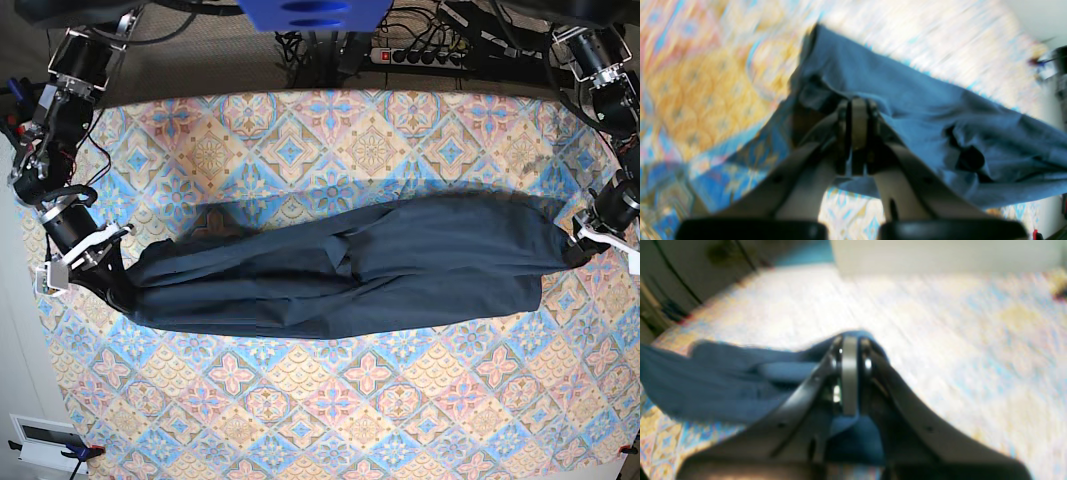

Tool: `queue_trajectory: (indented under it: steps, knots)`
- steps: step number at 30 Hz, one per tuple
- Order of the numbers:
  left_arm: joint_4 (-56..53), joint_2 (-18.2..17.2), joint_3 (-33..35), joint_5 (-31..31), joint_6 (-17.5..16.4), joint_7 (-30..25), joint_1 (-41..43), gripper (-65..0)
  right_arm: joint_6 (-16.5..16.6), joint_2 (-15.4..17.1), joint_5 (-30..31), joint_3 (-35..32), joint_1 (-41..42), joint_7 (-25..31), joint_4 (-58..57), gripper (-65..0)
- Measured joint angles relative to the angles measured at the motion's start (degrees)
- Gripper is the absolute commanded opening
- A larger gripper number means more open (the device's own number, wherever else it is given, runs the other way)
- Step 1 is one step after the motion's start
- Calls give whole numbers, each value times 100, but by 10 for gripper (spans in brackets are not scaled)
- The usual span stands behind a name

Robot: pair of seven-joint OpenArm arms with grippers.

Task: Layout the t-shirt on the table in an organized manner, then fold the t-shirt properly
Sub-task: 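Pull the shirt ends apart with both grippers to stretch it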

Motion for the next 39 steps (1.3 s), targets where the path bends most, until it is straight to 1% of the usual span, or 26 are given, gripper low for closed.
queue_trajectory:
  steps: [2,5,8,10,11,14,16,19,22,24,25,27,28,34,36,39]
  knots:
    - [0,-129,-2,31,15,20,-63,-650,22,197,236,157,-37,-74,-81,-648]
    - [0,-146,-15,61,17,0,-179,-650,20,494,601,424,37,-76,-179,-649]
    - [0,-179,13,-20,-2,24,-162,-650,-4,588,879,699,-4,-96,-199,-649]
    - [-11,-232,9,68,2,39,-133,-650,22,621,1121,761,-44,-199,-205,-649]
    - [-39,-247,-9,85,13,98,-138,-635,22,640,1237,776,-44,-192,-205,-649]
    - [-339,-240,0,22,-2,487,-129,-550,20,715,1401,811,-11,-286,-181,-649]
    - [-446,-240,-2,118,20,516,0,-480,15,710,1397,815,-28,-485,-151,-649]
    - [-442,-234,-11,90,24,496,328,-356,15,654,1379,813,-249,-520,-13,-649]
    - [-538,-216,-11,39,15,494,442,-227,9,643,1335,887,-378,-588,216,-649]
    - [-745,-155,-173,-15,-4,487,483,-168,0,671,1360,890,-380,-511,348,-649]
    - [-839,-66,-310,-15,-2,490,483,-151,0,671,1401,890,-385,-501,385,-649]
    - [-933,118,-450,101,22,492,531,-148,20,658,1403,887,-450,-490,455,-649]
    - [-940,192,-409,105,17,516,597,-151,22,649,1401,887,-514,-494,474,-649]
    - [-922,544,190,-739,2,619,669,-152,4,476,1362,892,-535,-529,492,-649]
    - [-922,621,195,-815,-2,586,656,-152,2,479,1366,894,-535,-518,507,-649]
    - [-933,730,166,-752,20,590,466,-152,4,479,1373,887,-535,-525,518,-649]
